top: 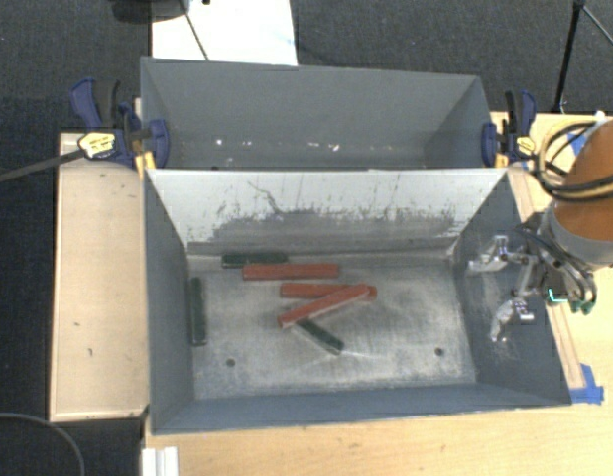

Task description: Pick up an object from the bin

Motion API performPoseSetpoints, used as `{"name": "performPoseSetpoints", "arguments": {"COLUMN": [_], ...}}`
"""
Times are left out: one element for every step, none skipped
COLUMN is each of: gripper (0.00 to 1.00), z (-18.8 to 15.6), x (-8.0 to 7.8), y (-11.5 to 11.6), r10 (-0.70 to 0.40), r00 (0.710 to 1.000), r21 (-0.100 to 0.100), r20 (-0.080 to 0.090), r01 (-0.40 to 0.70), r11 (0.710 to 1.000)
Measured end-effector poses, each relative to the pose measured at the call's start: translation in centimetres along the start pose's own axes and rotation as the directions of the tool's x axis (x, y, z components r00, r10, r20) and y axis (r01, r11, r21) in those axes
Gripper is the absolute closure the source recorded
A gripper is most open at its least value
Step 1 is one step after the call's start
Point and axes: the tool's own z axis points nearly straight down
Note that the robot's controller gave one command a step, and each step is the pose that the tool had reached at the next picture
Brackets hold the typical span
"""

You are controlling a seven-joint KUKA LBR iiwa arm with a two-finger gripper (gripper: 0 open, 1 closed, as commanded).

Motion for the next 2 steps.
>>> {"name": "performPoseSetpoints", "arguments": {"gripper": [0.00, 0.00], "z": [-0.4, 5.7], "x": [-0.2, -1.4], "y": [0.1, 3.7], "r10": [-0.005, -0.011], "r00": [1.000, 1.000], "r21": [0.002, 0.003], "r20": [0.008, 0.014], "r01": [0.005, 0.011], "r11": [1.000, 1.000]}}
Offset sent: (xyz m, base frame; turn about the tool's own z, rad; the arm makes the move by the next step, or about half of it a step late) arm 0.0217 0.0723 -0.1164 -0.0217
